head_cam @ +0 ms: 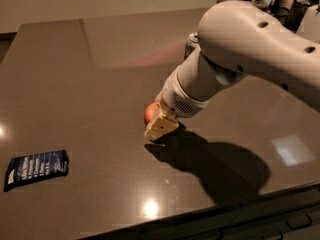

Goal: Move apple near 7up can

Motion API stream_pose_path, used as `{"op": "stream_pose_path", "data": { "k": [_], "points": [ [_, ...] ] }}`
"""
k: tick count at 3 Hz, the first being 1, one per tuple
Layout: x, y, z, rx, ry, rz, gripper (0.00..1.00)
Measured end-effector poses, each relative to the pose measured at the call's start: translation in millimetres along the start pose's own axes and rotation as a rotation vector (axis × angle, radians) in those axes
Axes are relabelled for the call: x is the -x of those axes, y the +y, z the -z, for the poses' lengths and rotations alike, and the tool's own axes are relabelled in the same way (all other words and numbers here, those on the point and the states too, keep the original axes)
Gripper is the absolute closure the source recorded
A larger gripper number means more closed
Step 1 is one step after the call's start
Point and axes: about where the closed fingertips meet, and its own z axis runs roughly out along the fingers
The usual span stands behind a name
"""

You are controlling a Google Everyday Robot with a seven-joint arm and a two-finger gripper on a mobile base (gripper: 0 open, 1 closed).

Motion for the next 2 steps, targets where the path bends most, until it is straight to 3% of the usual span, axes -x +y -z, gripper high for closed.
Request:
{"op": "stream_pose_path", "data": {
  "k": [1, 2],
  "points": [
    [-9.8, -31.2, 17.9, -0.048, 0.018, -0.086, 0.73],
    [-20.3, -57.8, 35.5, -0.103, 0.036, -0.159, 0.95]
  ]
}}
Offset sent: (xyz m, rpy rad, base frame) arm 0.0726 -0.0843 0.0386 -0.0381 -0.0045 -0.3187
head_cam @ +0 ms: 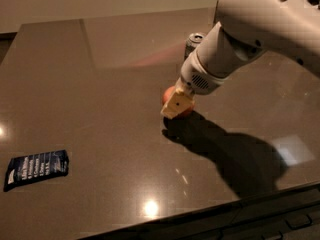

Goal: Move apple near 7up can

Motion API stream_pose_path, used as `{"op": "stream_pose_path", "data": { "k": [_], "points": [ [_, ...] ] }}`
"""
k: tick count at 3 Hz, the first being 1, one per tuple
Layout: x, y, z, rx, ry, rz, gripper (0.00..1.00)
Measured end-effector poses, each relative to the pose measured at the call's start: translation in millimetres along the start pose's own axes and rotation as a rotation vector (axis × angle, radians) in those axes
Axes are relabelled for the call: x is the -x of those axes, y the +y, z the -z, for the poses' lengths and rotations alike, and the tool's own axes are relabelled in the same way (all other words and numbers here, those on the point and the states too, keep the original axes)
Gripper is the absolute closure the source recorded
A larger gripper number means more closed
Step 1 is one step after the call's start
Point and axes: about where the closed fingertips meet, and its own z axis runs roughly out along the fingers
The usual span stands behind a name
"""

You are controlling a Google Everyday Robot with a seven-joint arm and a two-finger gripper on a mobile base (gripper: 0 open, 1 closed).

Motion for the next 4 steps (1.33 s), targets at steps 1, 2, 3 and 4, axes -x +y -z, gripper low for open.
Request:
{"op": "stream_pose_path", "data": {
  "k": [1, 2, 3, 4],
  "points": [
    [-14.0, -36.1, 13.6, -0.094, 0.025, -0.084, 1.00],
    [-22.1, -56.4, 12.9, -0.160, 0.026, -0.128, 1.00],
    [-25.3, -94.1, 6.5, -0.217, 0.007, -0.169, 1.00],
    [-23.3, -116.9, 2.6, -0.234, 0.008, -0.171, 1.00]
  ]
}}
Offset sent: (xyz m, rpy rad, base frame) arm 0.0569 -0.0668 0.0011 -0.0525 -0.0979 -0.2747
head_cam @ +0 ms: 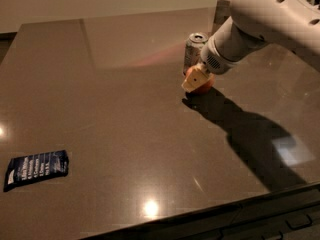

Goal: Move apple near 7up can

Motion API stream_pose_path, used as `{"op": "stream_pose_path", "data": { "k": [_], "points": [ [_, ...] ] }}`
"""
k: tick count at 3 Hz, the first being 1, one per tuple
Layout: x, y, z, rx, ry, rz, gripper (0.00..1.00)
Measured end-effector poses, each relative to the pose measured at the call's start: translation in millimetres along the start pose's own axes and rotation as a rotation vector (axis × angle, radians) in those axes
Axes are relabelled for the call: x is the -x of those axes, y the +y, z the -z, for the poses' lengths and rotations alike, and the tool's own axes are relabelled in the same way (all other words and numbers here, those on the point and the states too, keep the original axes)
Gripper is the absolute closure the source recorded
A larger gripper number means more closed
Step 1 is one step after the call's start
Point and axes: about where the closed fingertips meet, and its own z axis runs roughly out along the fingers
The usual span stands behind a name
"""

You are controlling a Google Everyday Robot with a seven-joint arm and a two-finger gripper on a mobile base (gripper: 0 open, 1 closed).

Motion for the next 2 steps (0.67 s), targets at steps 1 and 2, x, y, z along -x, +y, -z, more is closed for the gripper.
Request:
{"op": "stream_pose_path", "data": {
  "k": [1, 2],
  "points": [
    [-0.8, -17.0, -14.6, 0.023, 0.023, 0.014, 0.82],
    [-9.7, -29.0, -23.0, 0.052, 0.054, 0.024, 0.51]
  ]
}}
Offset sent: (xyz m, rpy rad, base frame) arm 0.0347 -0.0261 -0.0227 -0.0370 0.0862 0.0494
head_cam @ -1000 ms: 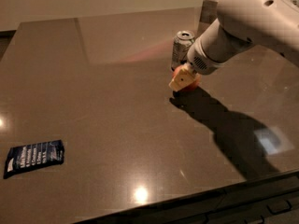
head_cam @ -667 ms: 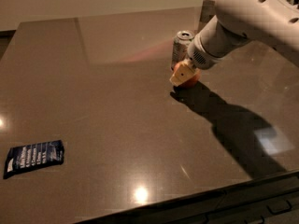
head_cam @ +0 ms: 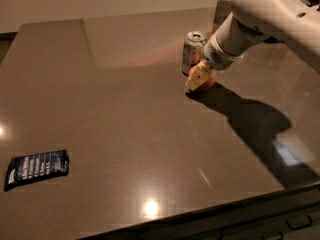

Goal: Move apple near 7up can

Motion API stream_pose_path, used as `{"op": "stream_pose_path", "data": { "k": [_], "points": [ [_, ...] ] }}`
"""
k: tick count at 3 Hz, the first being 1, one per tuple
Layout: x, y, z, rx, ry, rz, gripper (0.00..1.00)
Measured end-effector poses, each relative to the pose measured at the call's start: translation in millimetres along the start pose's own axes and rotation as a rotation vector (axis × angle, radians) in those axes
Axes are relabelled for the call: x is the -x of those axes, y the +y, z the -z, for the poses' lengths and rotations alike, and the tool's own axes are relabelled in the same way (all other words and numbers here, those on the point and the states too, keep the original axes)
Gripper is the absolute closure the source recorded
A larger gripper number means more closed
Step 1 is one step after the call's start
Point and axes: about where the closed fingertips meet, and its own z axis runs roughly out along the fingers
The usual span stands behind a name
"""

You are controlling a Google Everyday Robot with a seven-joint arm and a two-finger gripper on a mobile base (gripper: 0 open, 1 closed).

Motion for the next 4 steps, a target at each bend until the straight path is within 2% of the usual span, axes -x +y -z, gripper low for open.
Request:
{"op": "stream_pose_path", "data": {
  "k": [2, 4],
  "points": [
    [-4.9, -5.1, -0.3, 0.007, 0.009, -0.002, 0.04],
    [-4.8, -4.6, -1.2, 0.009, 0.009, -0.001, 0.00]
  ]
}}
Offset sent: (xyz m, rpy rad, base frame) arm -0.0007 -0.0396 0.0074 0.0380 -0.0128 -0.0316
